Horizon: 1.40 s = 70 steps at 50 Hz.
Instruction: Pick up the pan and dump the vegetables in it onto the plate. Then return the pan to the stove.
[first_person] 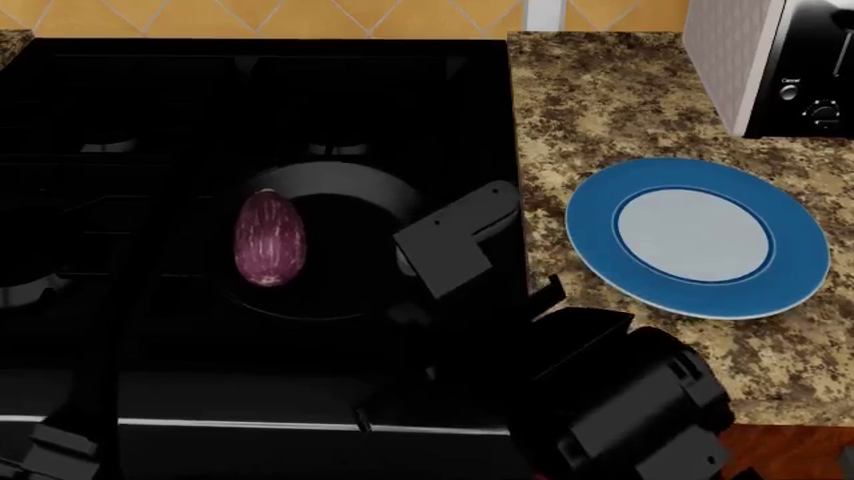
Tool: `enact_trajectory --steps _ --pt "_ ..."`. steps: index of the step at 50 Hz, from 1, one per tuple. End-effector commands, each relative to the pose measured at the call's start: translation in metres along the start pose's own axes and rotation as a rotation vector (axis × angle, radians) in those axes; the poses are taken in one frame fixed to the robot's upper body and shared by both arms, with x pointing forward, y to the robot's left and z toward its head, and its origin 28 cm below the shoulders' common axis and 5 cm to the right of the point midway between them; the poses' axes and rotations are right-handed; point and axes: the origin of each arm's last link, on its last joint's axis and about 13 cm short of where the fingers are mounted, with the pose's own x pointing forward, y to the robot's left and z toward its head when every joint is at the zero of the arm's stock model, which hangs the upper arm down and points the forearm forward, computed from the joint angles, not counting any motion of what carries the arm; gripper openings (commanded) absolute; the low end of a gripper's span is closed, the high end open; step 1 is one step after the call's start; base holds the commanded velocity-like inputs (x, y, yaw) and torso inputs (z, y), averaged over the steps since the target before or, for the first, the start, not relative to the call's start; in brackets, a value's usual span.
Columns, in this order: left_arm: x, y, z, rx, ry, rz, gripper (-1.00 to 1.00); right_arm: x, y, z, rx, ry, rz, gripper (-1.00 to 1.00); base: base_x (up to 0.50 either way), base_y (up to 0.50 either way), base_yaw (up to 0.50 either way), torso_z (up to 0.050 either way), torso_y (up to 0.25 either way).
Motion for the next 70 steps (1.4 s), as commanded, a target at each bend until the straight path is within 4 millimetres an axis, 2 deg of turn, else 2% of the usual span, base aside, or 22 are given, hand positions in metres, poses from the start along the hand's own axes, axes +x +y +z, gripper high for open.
enact_trajectory --steps 1,8,15,36,51,60,70 --pt "-0.001 0.000 -0.003 0.000 0.009 -0.002 1.00 -0.044 -0.021 0.047 -0.017 -0.302 -0.075 -1.00 0.00 0.00 0.00 0.000 0.000" --pt "-0.001 -0.001 -0.003 0.003 0.010 -0.005 1.00 -0.062 -0.022 0.058 -0.019 -0.368 -0.106 -1.00 0.00 0.00 0.00 0.002 0.006" --pt "-0.002 -0.001 -0.004 0.004 0.009 -0.003 1.00 -0.063 -0.033 0.055 0.035 -0.351 -0.125 -1.00 0.00 0.00 0.00 0.001 0.005" --pt "-0.002 -0.001 -0.005 0.010 0.011 0.000 1.00 -0.079 -0.070 0.087 0.170 -0.432 -0.192 -1.00 0.00 0.00 0.00 0.001 0.005" --pt "-0.004 -0.002 -0.001 0.019 0.006 -0.001 1.00 -0.079 -0.074 0.071 0.290 -0.490 -0.182 -1.00 0.00 0.00 0.00 0.001 0.005" --pt "-0.002 -0.002 0.002 0.023 0.003 -0.003 1.00 -0.077 -0.073 0.060 0.423 -0.549 -0.108 -1.00 0.00 0.00 0.00 0.001 0.005" --pt "-0.004 -0.002 0.005 0.027 -0.003 -0.002 1.00 -0.078 -0.066 0.057 0.438 -0.564 -0.098 -1.00 0.00 0.00 0.00 0.002 0.005"
